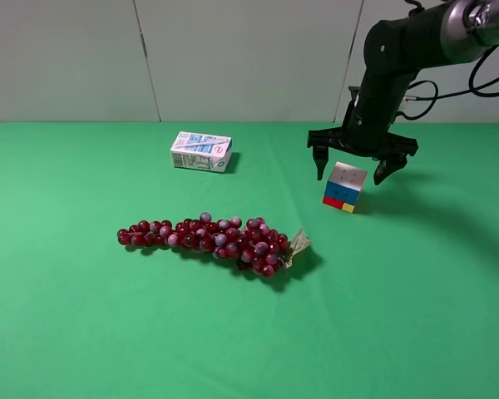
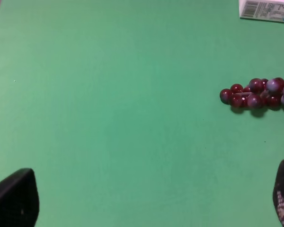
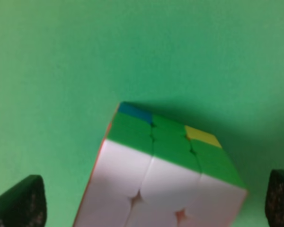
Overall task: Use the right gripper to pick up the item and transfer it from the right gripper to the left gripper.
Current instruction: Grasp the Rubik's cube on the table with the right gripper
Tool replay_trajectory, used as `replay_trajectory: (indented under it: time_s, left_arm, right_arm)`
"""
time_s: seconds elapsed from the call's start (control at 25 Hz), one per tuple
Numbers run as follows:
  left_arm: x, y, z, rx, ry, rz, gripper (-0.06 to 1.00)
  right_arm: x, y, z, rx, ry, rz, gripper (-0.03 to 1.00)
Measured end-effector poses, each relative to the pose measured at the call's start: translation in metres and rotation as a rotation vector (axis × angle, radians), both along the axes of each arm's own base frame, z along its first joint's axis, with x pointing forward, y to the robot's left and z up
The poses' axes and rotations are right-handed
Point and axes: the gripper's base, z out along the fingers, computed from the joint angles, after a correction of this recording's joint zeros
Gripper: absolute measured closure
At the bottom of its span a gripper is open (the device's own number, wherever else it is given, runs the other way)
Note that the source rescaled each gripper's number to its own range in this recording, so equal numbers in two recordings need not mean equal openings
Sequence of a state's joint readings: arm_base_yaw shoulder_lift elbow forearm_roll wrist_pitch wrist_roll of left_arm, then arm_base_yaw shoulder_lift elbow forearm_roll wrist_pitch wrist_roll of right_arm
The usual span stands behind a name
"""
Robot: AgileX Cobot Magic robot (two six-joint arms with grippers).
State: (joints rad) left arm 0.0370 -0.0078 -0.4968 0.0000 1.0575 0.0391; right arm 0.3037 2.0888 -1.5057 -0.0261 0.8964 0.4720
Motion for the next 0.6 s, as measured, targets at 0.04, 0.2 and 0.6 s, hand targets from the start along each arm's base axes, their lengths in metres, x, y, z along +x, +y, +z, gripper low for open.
replay_trajectory:
  time_s: [0.04, 0.2, 0.6]
  left_arm:
    - [0.000, 0.000, 0.000, 0.000, 0.000, 0.000, -0.03]
    - [0.000, 0.000, 0.000, 0.000, 0.001, 0.000, -0.03]
    - [0.000, 0.000, 0.000, 0.000, 0.001, 0.000, -0.03]
  right_arm:
    - [0.000, 0.000, -0.003, -0.001, 0.007, -0.005, -0.03]
    - [0.001, 0.000, -0.016, -0.005, 0.034, -0.033, -0.03]
    - [0.006, 0.002, -0.019, 0.023, -0.003, -0.111, -0.03]
